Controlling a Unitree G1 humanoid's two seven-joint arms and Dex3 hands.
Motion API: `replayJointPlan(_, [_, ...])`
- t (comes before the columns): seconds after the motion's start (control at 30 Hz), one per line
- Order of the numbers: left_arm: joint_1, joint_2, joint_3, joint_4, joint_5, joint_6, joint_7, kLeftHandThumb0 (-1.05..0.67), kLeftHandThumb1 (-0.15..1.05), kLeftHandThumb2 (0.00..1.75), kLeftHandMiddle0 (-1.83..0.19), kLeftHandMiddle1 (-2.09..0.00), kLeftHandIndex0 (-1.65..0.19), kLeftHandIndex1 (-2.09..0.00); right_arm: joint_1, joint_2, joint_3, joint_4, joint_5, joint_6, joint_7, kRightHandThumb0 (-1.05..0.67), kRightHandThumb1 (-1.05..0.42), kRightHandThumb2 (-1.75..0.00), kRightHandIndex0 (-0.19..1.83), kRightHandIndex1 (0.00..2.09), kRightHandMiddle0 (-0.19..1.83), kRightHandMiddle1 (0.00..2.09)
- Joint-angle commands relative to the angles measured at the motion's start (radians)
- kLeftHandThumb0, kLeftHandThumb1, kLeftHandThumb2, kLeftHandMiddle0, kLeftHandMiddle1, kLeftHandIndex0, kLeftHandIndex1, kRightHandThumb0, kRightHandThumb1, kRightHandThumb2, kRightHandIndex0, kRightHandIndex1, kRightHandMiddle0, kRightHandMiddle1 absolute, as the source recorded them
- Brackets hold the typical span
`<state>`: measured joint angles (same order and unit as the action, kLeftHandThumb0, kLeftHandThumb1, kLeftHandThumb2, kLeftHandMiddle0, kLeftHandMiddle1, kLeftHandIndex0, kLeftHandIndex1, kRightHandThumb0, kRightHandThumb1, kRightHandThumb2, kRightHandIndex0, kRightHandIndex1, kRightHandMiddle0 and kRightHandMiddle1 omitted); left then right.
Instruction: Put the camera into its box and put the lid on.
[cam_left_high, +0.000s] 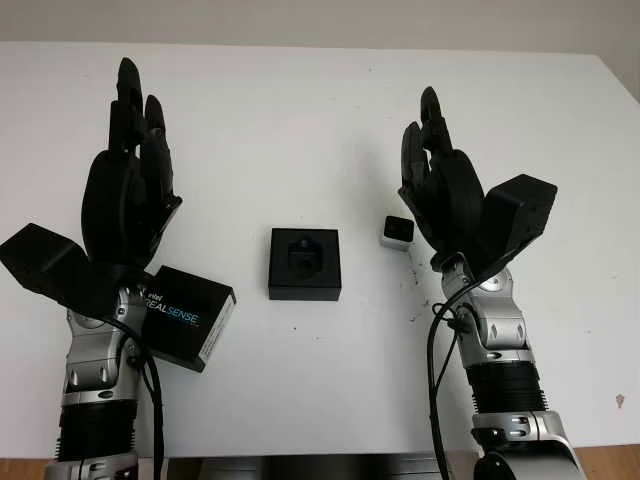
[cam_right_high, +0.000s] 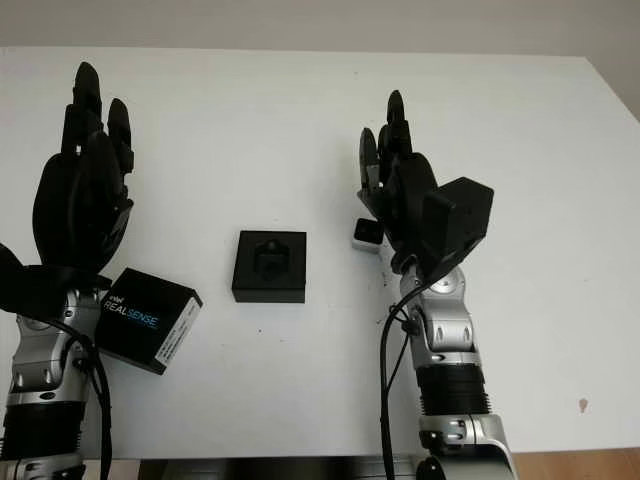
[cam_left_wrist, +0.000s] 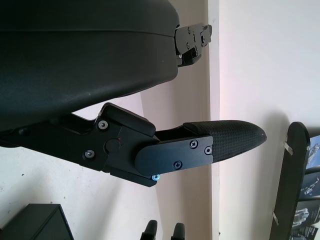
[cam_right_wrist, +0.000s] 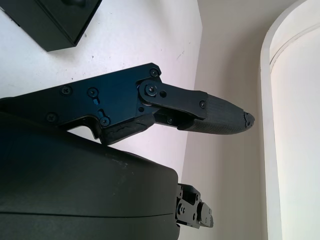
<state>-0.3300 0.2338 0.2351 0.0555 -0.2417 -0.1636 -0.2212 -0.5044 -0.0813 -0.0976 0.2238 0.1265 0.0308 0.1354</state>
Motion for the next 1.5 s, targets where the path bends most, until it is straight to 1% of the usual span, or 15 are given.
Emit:
replayJointPlan(0.0, [-0.011,0.006,0.0,-0.002,-0.002,-0.01,-0.006,-0.82,1.05,0.6,0.19,0.0,0.19,0.0,-0.001,-0.007,0.003,-0.011,-0.003,-0.013,0.001,-0.76,-1.05,-0.62,-0.19,0.0,-0.19,0.0])
replayJointPlan(0.27, [-0.002,-0.002,0.0,-0.007,-0.001,-0.013,-0.001,-0.81,1.05,0.57,0.19,0.0,0.19,0.0,-0.003,-0.019,0.003,-0.009,0.003,0.003,0.027,-0.69,-1.05,-0.61,-0.19,0.0,-0.19,0.0])
replayJointPlan(0.37, [0.013,-0.006,0.003,-0.014,-0.001,-0.017,0.005,-0.81,1.05,0.56,0.19,0.0,0.19,0.0,-0.004,-0.032,0.001,-0.044,-0.002,0.045,0.023,-0.7,-1.05,-0.38,-0.17,0.02,-0.14,0.03])
replayJointPlan(0.43, [0.017,-0.009,0.003,-0.011,-0.002,-0.022,0.009,-0.81,1.05,0.57,0.19,0.0,0.19,0.0,-0.013,-0.057,0.009,-0.055,-0.05,0.039,-0.002,-0.71,-1.05,-0.25,-0.1,0.06,-0.06,0.07])
replayJointPlan(0.47, [0.016,-0.011,0.004,-0.008,-0.003,-0.024,0.01,-0.8,1.05,0.57,0.19,0.0,0.19,0.0,-0.018,-0.069,0.015,-0.058,-0.08,0.027,-0.017,-0.69,-1.02,-0.16,0.05,0.13,0.05,0.14])
replayJointPlan(0.53, [0.009,-0.012,0.002,0.007,0.0,-0.03,0.01,-0.8,1.05,0.58,0.19,0.0,0.19,0.0,-0.029,-0.098,0.028,-0.066,-0.134,0.002,-0.032,-0.68,-1.0,-0.09,0.17,0.19,0.12,0.26])
replayJointPlan(0.6, [0.0,-0.009,-0.002,0.027,0.002,-0.038,0.002,-0.8,1.05,0.58,0.19,0.0,0.19,0.0,-0.034,-0.13,0.039,-0.074,-0.175,-0.028,-0.027,-0.63,-0.96,-0.06,0.24,0.29,-0.03,0.73])
replayJointPlan(0.63, [-0.005,-0.006,-0.003,0.038,0.001,-0.043,-0.004,-0.8,1.05,0.59,0.19,0.0,0.19,0.0,-0.033,-0.144,0.045,-0.076,-0.193,-0.045,-0.025,-0.62,-0.94,-0.05,0.26,0.32,-0.05,0.82])
replayJointPlan(0.73, [-0.008,-0.007,-0.005,0.047,0.003,-0.052,-0.005,-0.8,1.05,0.59,0.19,0.0,0.19,0.0,-0.015,-0.216,0.085,-0.101,-0.326,-0.103,-0.052,-0.6,-0.91,-0.04,0.31,0.37,-0.04,0.93])
replayJointPlan(0.8, [-0.007,-0.007,-0.004,0.048,0.005,-0.057,-0.002,-0.81,1.05,0.59,0.19,0.0,0.19,0.0,-0.006,-0.252,0.106,-0.108,-0.4,-0.128,-0.067,-0.61,-0.88,-0.04,0.34,0.41,0.02,0.9])
replayJointPlan(0.9, [-0.003,-0.001,-0.001,0.045,0.002,-0.058,-0.004,-0.81,1.05,0.59,0.19,0.0,0.19,0.0,0.004,-0.302,0.134,-0.136,-0.48,-0.116,-0.051,-0.61,-0.85,-0.05,0.33,0.41,0.09,0.76])
replayJointPlan(1.03, [-0.003,-0.004,0.002,0.038,-0.001,-0.054,0.001,-0.8,1.05,0.59,0.19,0.0,0.19,0.0,-0.011,-0.37,0.159,-0.197,-0.554,-0.028,0.032,-0.57,-0.83,-0.05,0.34,0.41,0.19,0.56])
replayJointPlan(1.17, [-0.006,-0.005,0.001,0.043,-0.006,-0.056,-0.005,-0.81,1.05,0.57,0.19,0.0,0.19,0.0,-0.032,-0.417,0.19,-0.216,-0.631,0.0,0.071,-0.57,-0.82,-0.05,0.39,0.42,0.27,0.47])
replayJointPlan(1.4, [-0.009,-0.005,-0.002,0.052,0.003,-0.061,-0.004,-0.81,1.05,0.6,0.19,0.0,0.19,0.0,-0.033,-0.441,0.243,-0.297,-0.776,0.109,0.13,-0.57,-0.78,-0.05,0.41,0.45,0.39,0.29])
replayJointPlan(1.47, [-0.01,-0.006,-0.001,0.053,0.002,-0.064,-0.003,-0.8,1.05,0.59,0.19,0.0,0.19,0.0,-0.027,-0.445,0.259,-0.325,-0.818,0.148,0.158,-0.58,-0.79,-0.06,0.38,0.53,0.43,0.21])
